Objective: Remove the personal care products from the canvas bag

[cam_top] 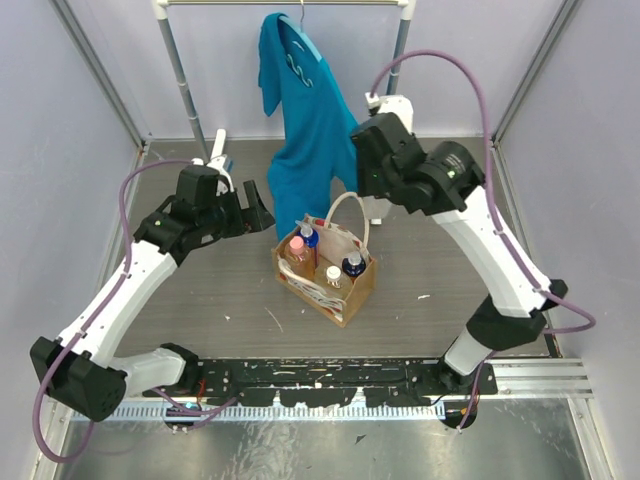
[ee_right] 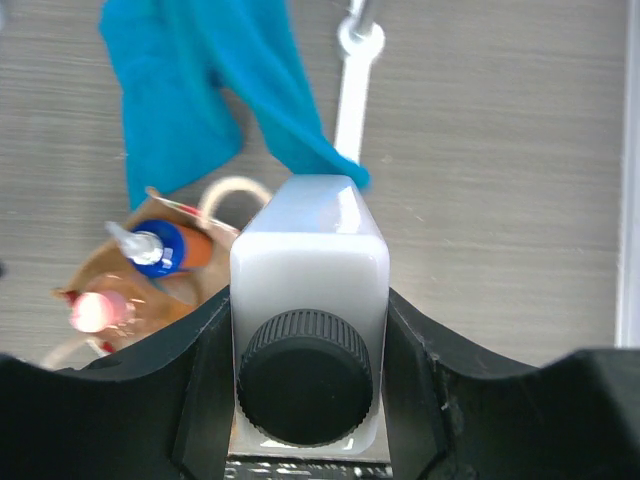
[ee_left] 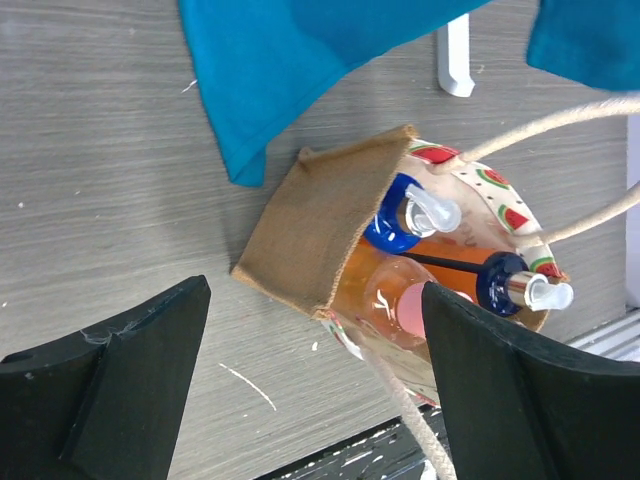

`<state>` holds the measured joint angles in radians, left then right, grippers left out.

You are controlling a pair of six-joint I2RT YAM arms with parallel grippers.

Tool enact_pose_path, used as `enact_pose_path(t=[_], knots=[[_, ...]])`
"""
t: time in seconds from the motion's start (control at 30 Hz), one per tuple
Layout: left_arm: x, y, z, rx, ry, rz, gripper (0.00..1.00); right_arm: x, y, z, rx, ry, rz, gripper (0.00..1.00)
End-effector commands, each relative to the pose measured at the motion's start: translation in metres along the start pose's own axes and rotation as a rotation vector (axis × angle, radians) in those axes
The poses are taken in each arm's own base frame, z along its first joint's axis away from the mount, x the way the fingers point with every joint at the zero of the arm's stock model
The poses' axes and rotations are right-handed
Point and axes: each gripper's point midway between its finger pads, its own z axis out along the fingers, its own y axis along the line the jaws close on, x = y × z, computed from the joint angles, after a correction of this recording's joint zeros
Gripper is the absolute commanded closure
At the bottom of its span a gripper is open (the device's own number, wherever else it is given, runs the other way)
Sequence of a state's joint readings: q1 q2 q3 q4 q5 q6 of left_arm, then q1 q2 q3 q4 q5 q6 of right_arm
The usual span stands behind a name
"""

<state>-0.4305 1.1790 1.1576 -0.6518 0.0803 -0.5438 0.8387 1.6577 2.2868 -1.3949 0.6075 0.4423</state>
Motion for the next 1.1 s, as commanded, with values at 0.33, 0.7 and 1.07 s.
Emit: enact_pose_path(t=[0.33,0.7,1.07], knots=[[-0.004,-0.061,0.037,0.194,0.118,0.246,0.07,0.073,-0.092,0.052,0.112,0.085,0.154,0.68],[0.043,-0.061,0.063,0.131,0.301,0.351,0.06,0.149,-0.099,0.098,0.112,0.252,0.162,0.68],[0.067,-0.067,0.088,0.062,0.361,0.458,0.16,0.183,-0.102,0.11,0.128,0.317,0.148,0.68]])
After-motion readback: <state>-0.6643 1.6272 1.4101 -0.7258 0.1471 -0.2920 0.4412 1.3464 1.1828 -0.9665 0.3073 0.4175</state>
